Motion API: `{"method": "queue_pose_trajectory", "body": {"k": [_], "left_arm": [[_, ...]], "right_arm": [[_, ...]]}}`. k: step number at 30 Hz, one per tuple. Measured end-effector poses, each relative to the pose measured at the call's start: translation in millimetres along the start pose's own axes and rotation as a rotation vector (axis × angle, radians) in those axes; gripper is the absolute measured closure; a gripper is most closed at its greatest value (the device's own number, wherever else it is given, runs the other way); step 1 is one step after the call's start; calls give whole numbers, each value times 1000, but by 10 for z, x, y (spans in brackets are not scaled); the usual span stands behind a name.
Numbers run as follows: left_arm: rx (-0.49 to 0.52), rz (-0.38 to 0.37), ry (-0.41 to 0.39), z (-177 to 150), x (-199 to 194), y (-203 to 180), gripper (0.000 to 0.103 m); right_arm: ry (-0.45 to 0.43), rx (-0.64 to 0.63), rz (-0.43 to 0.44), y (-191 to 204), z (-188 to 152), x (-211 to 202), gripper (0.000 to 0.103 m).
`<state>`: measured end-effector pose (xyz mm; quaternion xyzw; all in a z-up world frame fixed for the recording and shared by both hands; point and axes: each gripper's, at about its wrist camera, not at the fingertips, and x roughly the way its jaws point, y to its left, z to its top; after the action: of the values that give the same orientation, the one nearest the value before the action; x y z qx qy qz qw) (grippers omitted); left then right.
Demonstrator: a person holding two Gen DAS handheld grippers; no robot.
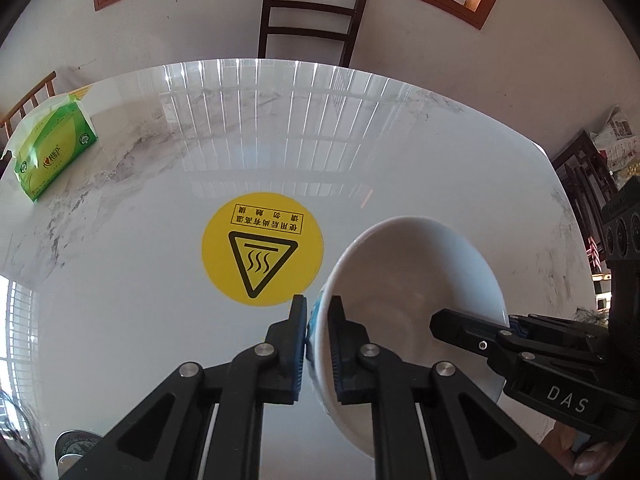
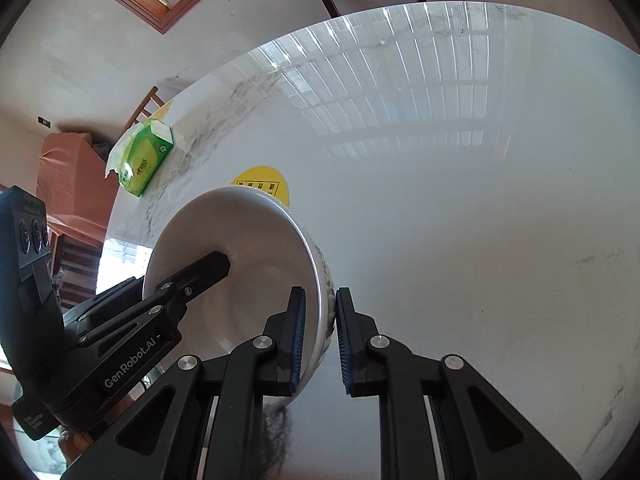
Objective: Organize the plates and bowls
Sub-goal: 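Lift the blue-banded bowl with both grippers and carry it over the nested bowls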
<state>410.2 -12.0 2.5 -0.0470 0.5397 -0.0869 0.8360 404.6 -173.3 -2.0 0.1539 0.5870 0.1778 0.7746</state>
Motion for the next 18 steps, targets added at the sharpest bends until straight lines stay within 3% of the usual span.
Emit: {"method": "queue_pose_trajectory", "body": {"k": [18], "left_arm": [[48, -2, -70, -744, -998, -299, 92]], "right_arm": [[-46, -37, 24, 405, -671, -778, 89]]}}
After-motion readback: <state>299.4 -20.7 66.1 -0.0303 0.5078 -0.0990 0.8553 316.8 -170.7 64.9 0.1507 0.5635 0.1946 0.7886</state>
